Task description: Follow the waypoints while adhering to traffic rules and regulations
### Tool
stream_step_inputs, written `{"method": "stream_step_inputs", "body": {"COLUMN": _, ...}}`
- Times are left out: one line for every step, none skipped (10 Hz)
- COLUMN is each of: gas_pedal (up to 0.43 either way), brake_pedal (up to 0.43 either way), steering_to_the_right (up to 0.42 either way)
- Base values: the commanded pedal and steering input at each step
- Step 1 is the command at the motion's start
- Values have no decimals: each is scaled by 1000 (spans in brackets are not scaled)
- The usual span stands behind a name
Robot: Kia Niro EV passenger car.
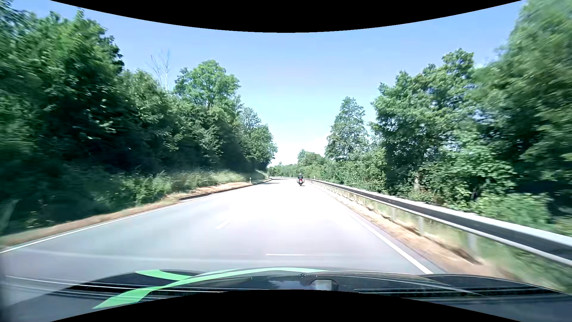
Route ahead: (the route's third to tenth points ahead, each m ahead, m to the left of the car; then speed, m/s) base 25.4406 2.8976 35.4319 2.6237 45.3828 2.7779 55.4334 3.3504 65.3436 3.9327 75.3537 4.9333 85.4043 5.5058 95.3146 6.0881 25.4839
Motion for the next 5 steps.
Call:
{"method": "stream_step_inputs", "body": {"gas_pedal": 299, "brake_pedal": 0, "steering_to_the_right": -6}}
{"method": "stream_step_inputs", "body": {"gas_pedal": 299, "brake_pedal": 0, "steering_to_the_right": -5}}
{"method": "stream_step_inputs", "body": {"gas_pedal": 311, "brake_pedal": 0, "steering_to_the_right": -5}}
{"method": "stream_step_inputs", "body": {"gas_pedal": 311, "brake_pedal": 0, "steering_to_the_right": -5}}
{"method": "stream_step_inputs", "body": {"gas_pedal": 280, "brake_pedal": 0, "steering_to_the_right": -5}}
